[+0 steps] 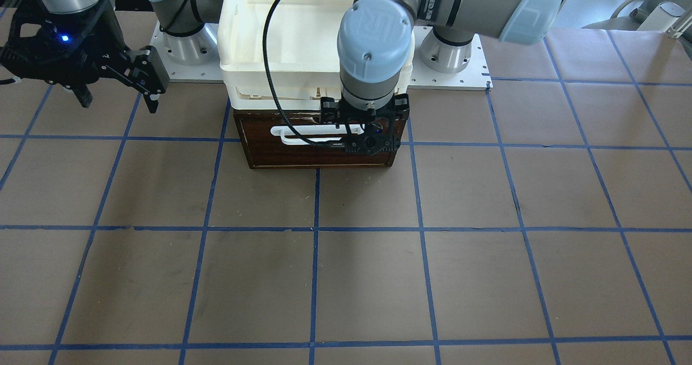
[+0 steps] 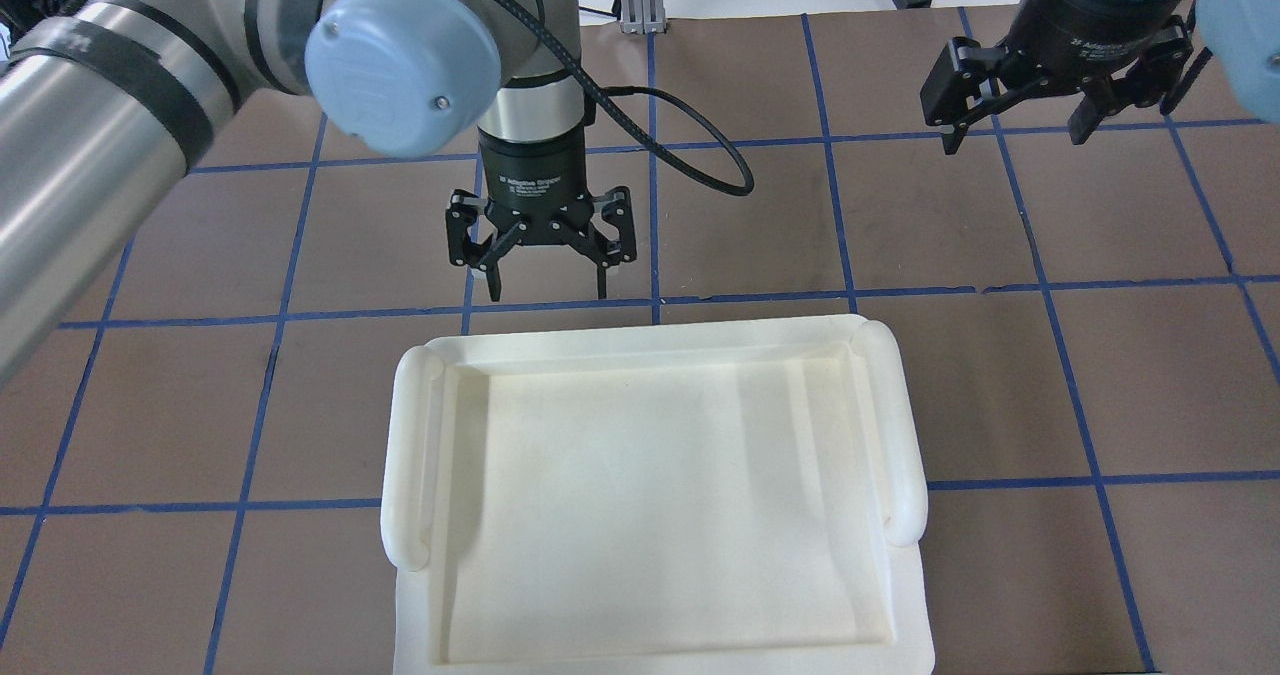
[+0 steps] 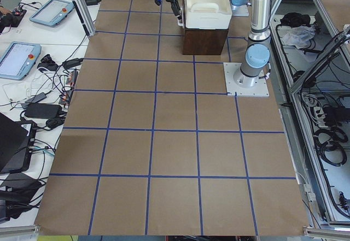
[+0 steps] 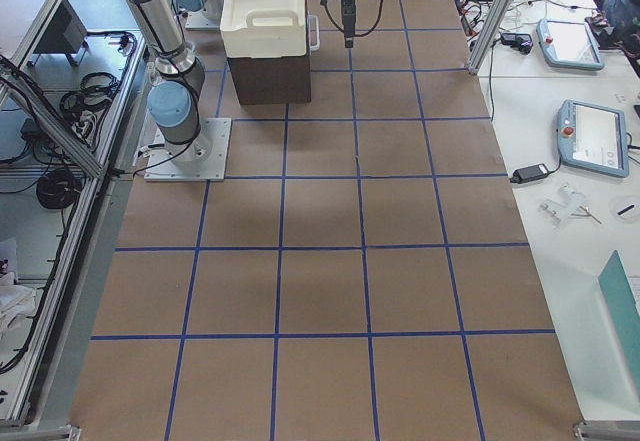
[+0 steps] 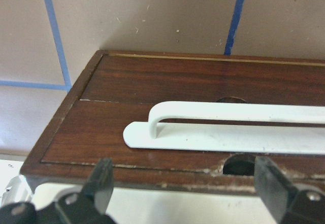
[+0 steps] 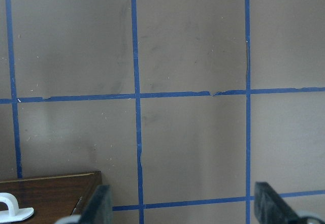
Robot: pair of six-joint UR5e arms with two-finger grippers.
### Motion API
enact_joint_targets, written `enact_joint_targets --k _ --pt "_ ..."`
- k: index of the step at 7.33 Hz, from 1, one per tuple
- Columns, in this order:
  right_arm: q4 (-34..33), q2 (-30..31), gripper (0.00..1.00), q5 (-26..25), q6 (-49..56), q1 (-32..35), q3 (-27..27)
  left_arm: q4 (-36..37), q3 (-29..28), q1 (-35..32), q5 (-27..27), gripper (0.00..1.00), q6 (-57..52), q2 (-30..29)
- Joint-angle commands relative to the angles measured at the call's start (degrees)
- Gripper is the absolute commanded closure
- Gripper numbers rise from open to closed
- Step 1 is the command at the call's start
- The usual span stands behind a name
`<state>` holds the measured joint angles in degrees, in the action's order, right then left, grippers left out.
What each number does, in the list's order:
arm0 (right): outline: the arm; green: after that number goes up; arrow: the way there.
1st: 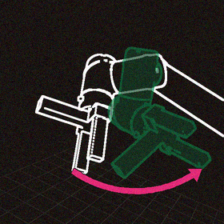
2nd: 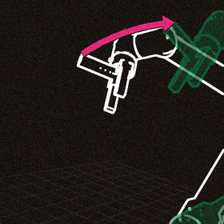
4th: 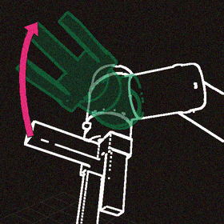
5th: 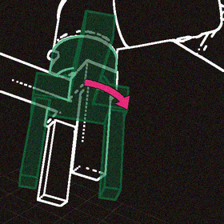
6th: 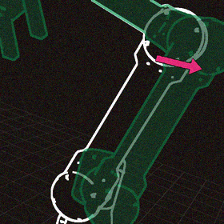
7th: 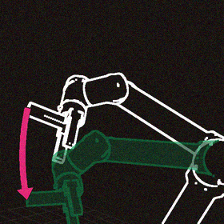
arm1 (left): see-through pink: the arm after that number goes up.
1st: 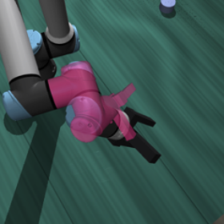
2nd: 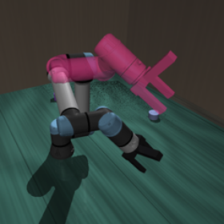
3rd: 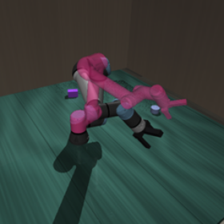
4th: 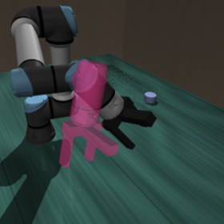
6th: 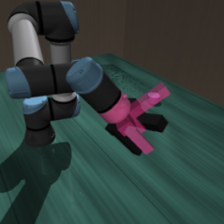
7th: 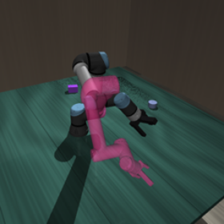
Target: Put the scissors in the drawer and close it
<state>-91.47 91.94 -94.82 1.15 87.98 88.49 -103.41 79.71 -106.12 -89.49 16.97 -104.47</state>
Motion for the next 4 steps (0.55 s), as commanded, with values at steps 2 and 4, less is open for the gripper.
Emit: enact_joint_targets --k 2,4 --pt "0.24 0.0 0.0 -0.27 -0.09 0.0 0.02 3.1 -1.75 11.76 -2.88 0.0 -7.02 9.08" --pt "0.24 0.0 0.0 -0.27 0.0 0.0 0.02 6.71 -0.61 17.15 -2.88 0.0 -13.97 13.48"
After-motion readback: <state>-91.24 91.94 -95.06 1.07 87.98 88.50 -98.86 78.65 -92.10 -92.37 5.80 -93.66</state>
